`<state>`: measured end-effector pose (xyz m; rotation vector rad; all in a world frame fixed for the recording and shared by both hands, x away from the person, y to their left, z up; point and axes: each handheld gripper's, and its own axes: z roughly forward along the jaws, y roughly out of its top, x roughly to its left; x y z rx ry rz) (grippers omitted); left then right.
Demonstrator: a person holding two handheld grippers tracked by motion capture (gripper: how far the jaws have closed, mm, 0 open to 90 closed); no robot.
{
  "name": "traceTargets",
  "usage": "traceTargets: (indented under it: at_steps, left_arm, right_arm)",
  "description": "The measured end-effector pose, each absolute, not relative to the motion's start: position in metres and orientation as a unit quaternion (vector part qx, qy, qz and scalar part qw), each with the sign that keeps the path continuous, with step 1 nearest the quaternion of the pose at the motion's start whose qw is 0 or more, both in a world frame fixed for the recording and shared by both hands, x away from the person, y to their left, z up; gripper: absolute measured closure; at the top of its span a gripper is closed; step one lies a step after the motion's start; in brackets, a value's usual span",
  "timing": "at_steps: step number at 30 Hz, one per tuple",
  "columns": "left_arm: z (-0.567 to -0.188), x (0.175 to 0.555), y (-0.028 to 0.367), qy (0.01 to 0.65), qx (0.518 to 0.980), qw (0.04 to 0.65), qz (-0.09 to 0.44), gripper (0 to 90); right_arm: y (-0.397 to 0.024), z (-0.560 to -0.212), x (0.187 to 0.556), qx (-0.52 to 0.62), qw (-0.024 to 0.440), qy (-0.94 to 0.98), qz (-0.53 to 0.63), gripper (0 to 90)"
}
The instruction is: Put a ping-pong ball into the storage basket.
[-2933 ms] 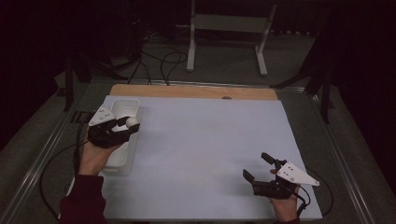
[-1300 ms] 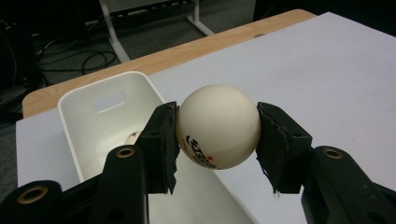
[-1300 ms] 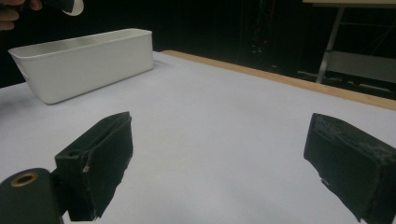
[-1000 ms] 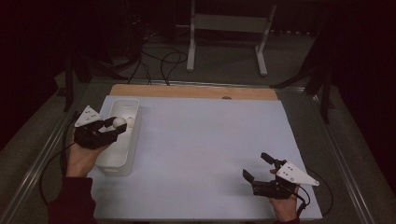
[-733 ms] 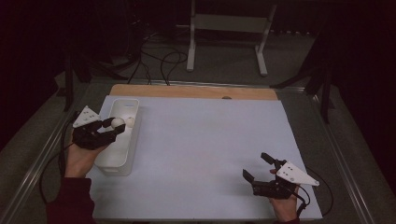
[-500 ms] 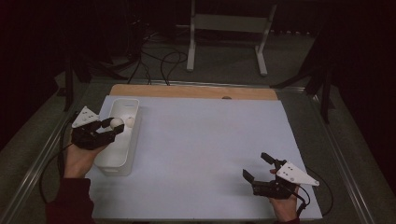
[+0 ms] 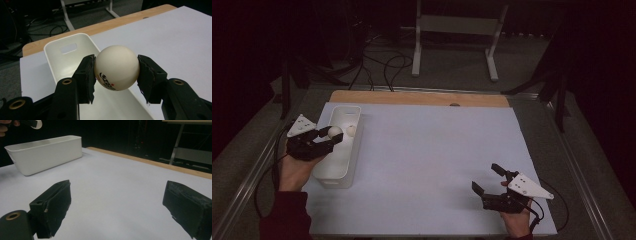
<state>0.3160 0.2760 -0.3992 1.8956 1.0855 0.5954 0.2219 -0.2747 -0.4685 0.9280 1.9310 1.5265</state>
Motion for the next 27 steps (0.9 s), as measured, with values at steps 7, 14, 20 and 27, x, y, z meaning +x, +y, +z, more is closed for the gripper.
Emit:
traceTargets:
  at_steps: [7,14,20,27]
  left_arm:
    - [-0.4012,0.3166,0.2768,0.437,0.758,0.422,0.237,51.1]
    - [-0.4001,0.3189,0.2788,0.468,0.733,0.435,0.234,14.3]
    - [-0.3985,0.3195,0.2787,0.467,0.73,0.444,0.229,0.7]
    - [-0.3984,0.3192,0.2763,0.46,0.732,0.446,0.232,0.2]
  right_arm:
    - [-0.2747,-0.4686,0.222,0.341,0.253,0.71,0.561,7.4]
    - [-0.2747,-0.4685,0.2219,0.341,0.253,0.71,0.561,7.4]
    - [-0.2745,-0.4686,0.2222,0.341,0.253,0.71,0.562,7.4]
    - [-0.2744,-0.4687,0.2221,0.342,0.253,0.71,0.561,7.4]
